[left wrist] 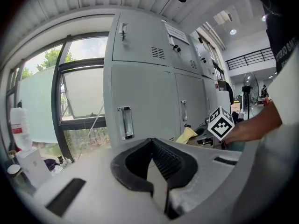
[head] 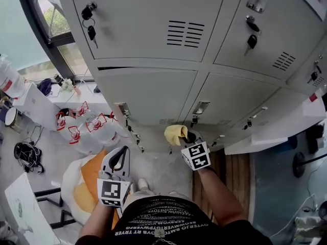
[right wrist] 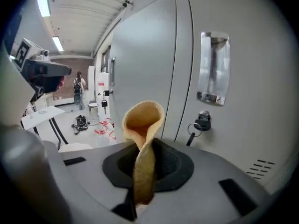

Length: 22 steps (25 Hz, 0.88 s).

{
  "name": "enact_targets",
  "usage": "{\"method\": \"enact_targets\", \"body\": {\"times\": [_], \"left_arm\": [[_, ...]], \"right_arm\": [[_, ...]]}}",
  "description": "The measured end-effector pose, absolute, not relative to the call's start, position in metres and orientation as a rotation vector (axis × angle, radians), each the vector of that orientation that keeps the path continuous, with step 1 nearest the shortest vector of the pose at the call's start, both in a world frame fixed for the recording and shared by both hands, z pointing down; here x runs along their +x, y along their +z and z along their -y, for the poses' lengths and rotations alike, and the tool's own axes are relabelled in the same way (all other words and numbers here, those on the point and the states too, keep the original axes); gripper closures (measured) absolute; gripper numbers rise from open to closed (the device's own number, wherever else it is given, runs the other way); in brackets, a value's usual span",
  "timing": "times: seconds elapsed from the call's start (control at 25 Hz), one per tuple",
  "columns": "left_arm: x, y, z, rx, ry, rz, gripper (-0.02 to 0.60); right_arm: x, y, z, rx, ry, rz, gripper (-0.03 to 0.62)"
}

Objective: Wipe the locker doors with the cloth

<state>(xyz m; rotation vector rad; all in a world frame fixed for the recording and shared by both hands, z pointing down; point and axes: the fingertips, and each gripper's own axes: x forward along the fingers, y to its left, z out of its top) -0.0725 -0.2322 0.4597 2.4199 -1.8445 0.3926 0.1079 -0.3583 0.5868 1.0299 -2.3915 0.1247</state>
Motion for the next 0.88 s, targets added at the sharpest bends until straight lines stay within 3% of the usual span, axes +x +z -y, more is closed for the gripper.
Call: {"method": "enact_targets", "body": {"times": [0.88], "left_arm": [[-0.001,0.354,0.164,2.542,0.232,1.985,0.575]], "right_arm": [[0.215,0.366,0.233,1.1,-0.174,2.711,0.562]]}}
